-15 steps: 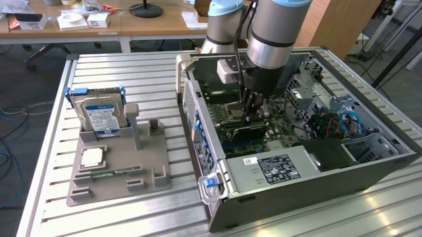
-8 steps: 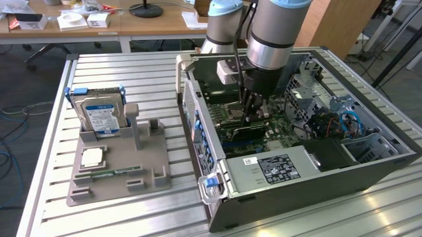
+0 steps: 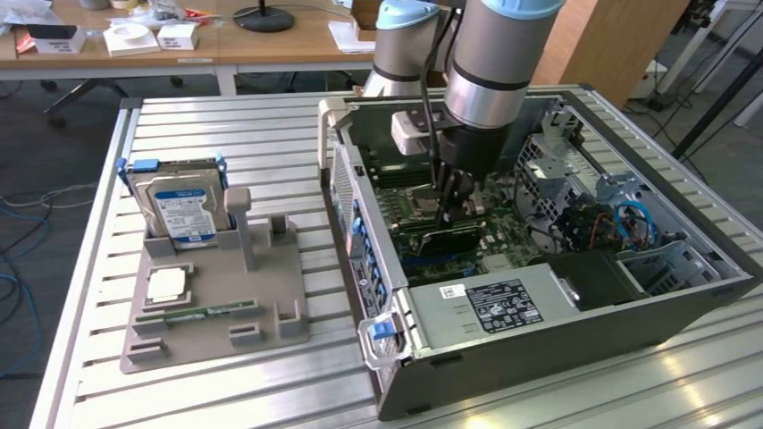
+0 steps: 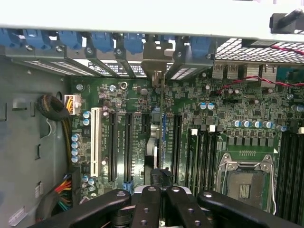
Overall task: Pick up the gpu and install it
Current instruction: 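Press down on the gpu until it lock into place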
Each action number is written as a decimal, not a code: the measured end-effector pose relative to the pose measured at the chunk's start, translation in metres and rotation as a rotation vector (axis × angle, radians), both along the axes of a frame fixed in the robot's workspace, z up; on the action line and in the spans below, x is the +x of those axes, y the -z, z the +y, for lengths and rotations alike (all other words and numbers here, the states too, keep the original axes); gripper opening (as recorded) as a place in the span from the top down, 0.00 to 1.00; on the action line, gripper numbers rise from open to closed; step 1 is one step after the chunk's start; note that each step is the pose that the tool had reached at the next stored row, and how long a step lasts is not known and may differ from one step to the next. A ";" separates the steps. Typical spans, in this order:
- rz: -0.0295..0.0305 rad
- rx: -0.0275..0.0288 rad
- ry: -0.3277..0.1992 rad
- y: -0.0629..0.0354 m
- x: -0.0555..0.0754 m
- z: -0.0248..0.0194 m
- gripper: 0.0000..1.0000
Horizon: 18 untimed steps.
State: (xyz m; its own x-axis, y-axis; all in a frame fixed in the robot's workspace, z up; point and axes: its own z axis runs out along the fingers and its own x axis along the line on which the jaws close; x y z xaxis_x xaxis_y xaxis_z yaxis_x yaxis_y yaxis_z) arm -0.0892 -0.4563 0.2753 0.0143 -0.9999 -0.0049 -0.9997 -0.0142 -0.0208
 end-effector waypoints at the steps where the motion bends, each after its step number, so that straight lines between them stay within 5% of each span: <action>1: 0.0000 -0.0001 0.000 0.0002 0.000 0.0001 0.90; 18: 0.0000 0.0001 0.000 0.0051 0.000 0.0013 0.90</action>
